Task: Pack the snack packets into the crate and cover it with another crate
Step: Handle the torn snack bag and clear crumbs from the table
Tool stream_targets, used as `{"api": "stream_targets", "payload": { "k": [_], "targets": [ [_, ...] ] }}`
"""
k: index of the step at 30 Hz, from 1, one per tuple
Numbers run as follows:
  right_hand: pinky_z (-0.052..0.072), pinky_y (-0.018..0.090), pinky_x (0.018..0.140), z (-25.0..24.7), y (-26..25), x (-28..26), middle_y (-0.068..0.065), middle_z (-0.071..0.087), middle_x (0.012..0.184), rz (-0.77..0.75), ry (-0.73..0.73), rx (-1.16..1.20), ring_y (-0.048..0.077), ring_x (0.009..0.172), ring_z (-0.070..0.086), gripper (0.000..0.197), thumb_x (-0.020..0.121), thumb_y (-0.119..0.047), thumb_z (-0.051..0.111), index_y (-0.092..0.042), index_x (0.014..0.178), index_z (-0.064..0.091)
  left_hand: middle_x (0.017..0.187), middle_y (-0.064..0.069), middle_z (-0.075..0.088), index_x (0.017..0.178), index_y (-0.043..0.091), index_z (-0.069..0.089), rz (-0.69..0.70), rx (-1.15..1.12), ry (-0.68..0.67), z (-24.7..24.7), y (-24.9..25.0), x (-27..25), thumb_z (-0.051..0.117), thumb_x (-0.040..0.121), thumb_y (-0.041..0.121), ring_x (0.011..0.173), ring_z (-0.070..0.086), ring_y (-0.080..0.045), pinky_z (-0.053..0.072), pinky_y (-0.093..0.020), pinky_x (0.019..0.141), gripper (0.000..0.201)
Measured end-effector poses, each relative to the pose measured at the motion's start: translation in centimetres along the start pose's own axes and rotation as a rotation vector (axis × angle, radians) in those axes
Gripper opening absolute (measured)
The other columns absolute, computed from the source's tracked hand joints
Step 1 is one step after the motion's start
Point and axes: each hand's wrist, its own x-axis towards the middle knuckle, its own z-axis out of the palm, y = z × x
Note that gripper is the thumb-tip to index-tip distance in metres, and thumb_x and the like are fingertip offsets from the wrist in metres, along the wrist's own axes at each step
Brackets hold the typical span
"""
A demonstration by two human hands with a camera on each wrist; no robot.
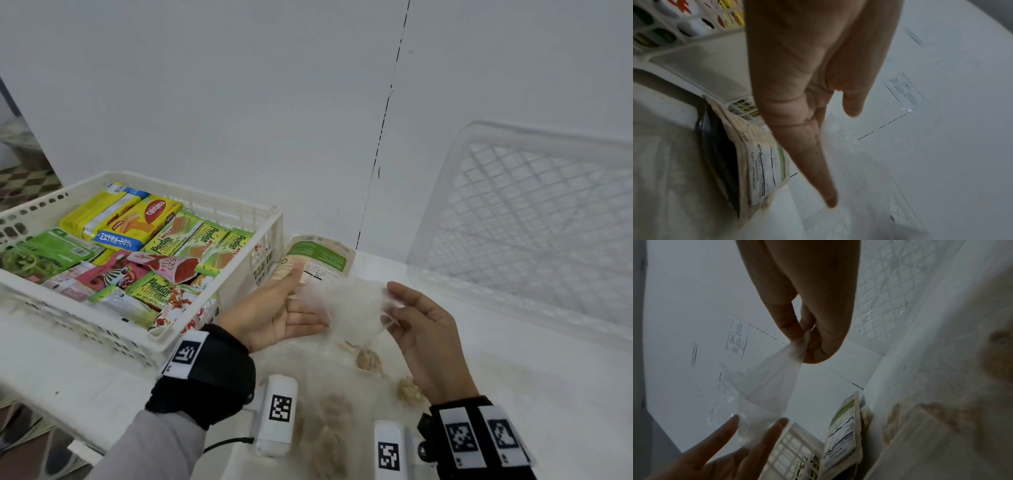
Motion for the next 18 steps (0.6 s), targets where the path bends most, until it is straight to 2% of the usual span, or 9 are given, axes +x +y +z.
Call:
{"api": "stream_targets", "payload": {
  "k": [3,5,7,10,12,13,15,17,18],
  "targets": [
    [0.056,0.021,0.068,-0.3,-0.4,-0.5,0.006,0.072,0.102,-0.007,-0.02,-0.068,0.014,0.078,0.067,0.044,0.08,0.019,0.049,-0.011,0.109,0.064,0.075,-0.018,0.071,0.088,-0.001,0.063,0.137,0.021,0.025,0.4,-0.9,-0.1,0.065,0.079,0.016,0.062,0.07,-0.02,0.059,-0.029,0.061,0.02],
    [0.057,0.024,0.073,-0.6,-0.6,-0.8,0.008,0.073,0.101,-0.009,-0.04,-0.078,0.019,0.086,0.07,0.048,0.081,0.017,0.053,-0.017,0.116,0.059,0.066,-0.013,0.068,0.085,-0.002,0.063,0.197,0.009,0.096,0.2,-1.3,0.1,0.063,0.084,0.004,0.057,0.068,-0.015,0.058,-0.025,0.057,0.006],
    [0.058,0.027,0.073,-1.0,-0.8,-1.1,0.011,0.074,0.093,0.002,-0.03,-0.055,0.022,0.086,0.071,0.045,0.082,0.014,0.057,-0.014,0.117,0.056,0.062,-0.01,0.067,0.084,0.0,0.061,0.238,-0.028,0.162,0.0,-1.4,0.5,0.06,0.086,-0.001,0.054,0.067,-0.013,0.057,-0.024,0.055,0.002],
    [0.057,0.025,0.068,-1.3,-1.0,-1.3,0.018,0.073,0.086,0.029,0.01,-0.072,0.023,0.081,0.072,0.032,0.08,0.005,0.062,-0.001,0.112,0.06,0.064,-0.006,0.07,0.085,0.002,0.061,0.285,-0.067,0.215,0.1,-1.5,0.7,0.058,0.087,-0.001,0.054,0.066,-0.01,0.056,-0.022,0.054,0.005],
    [0.057,0.025,0.066,-1.5,-1.0,-1.4,0.018,0.073,0.085,0.031,0.027,-0.097,0.022,0.077,0.071,0.026,0.081,0.002,0.064,0.003,0.107,0.063,0.067,-0.006,0.07,0.091,0.0,0.062,0.309,-0.036,0.249,0.5,-1.8,0.8,0.059,0.087,0.0,0.057,0.066,-0.012,0.057,-0.024,0.058,0.005],
    [0.057,0.026,0.065,-1.5,-0.9,-1.4,0.017,0.072,0.082,0.024,0.035,-0.104,0.021,0.074,0.071,0.024,0.081,0.002,0.064,0.003,0.105,0.063,0.072,-0.007,0.07,0.096,-0.001,0.061,0.339,0.028,0.289,0.7,-2.0,1.0,0.059,0.087,0.0,0.061,0.066,-0.015,0.057,-0.028,0.063,0.009],
    [0.057,0.028,0.063,-1.4,-1.0,-1.4,0.013,0.07,0.077,-0.003,0.059,-0.116,0.02,0.069,0.068,0.02,0.082,0.002,0.064,0.005,0.102,0.064,0.094,-0.008,0.067,0.107,0.006,0.057,0.459,0.355,0.442,1.0,-2.3,1.3,0.06,0.086,0.001,0.081,0.063,-0.02,0.052,-0.036,0.081,0.022],
    [0.057,0.029,0.062,-1.2,-1.1,-1.4,0.012,0.068,0.073,-0.034,0.093,-0.134,0.02,0.069,0.065,0.016,0.083,0.002,0.063,0.005,0.098,0.063,0.11,0.003,0.057,0.112,0.017,0.054,0.689,0.753,0.6,2.0,-2.5,0.7,0.061,0.084,0.005,0.101,0.052,-0.011,0.04,-0.027,0.095,0.032],
    [0.057,0.029,0.061,-1.0,-1.1,-1.4,0.013,0.067,0.073,-0.047,0.11,-0.141,0.02,0.069,0.065,0.014,0.084,0.002,0.063,0.004,0.097,0.062,0.109,0.006,0.053,0.11,0.017,0.055,0.856,0.877,0.615,2.8,-2.6,0.1,0.062,0.083,0.006,0.102,0.046,-0.005,0.035,-0.018,0.095,0.03]
  ]
}}
